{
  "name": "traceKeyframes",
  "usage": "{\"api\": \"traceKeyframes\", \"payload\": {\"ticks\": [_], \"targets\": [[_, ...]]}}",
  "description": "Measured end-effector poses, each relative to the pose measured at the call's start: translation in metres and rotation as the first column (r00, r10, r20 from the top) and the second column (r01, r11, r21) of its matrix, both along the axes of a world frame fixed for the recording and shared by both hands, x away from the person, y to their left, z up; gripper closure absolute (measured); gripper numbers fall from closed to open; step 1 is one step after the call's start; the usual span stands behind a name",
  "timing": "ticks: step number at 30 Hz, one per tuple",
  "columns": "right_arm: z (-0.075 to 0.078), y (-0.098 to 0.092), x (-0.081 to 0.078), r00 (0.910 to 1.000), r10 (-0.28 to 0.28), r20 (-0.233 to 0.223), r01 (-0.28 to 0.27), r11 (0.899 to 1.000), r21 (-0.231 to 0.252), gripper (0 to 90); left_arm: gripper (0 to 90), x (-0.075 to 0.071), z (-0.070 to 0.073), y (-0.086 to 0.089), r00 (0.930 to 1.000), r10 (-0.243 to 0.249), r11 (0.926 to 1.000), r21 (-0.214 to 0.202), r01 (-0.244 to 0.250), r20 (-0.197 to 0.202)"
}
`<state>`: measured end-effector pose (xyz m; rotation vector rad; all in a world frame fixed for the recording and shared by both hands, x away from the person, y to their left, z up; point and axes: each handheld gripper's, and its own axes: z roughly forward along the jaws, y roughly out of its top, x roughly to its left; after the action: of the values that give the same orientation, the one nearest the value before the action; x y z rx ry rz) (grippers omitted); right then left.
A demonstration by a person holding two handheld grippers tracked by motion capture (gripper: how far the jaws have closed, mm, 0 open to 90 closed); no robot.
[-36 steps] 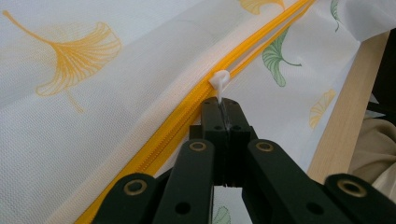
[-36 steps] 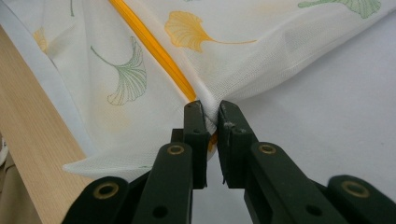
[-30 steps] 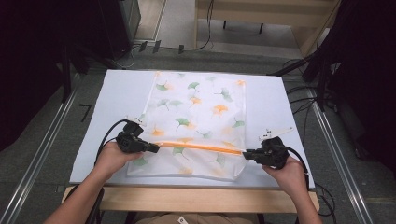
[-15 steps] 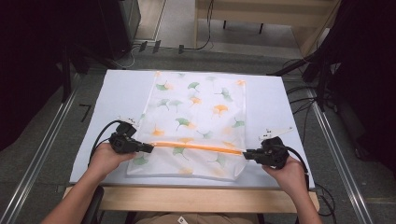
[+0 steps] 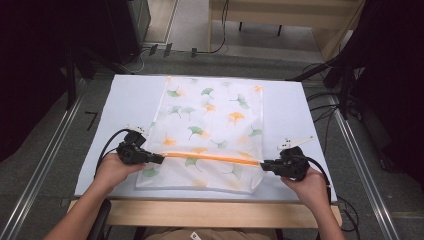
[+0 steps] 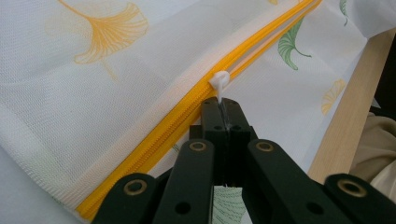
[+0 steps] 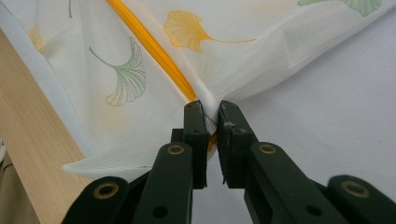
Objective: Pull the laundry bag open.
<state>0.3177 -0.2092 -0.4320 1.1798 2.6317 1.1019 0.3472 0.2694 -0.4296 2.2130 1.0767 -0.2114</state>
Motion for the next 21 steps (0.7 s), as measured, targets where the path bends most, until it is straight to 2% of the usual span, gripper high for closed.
{"api": "traceKeyframes", "payload": {"ticks": [6,13,21], "targets": [[0.0,0.0,0.0,1.0,0.001,0.001,-0.001,1.0,0.0,84.6,90.0,-0.001,0.0,0.003,1.0,0.008,1.0,0.002,-0.008,-0.001],[-0.001,0.0,0.0,1.0,0.0,0.0,0.0,1.0,-0.003,84.7,90.0,-0.004,-0.001,0.019,0.9992,0.039,0.9992,0.003,-0.039,-0.007],[-0.001,0.0,0.001,1.0,0.002,-0.001,-0.002,1.0,-0.007,84.7,90.0,-0.005,-0.001,0.023,0.9993,0.037,0.9993,0.006,-0.037,-0.01]]}}
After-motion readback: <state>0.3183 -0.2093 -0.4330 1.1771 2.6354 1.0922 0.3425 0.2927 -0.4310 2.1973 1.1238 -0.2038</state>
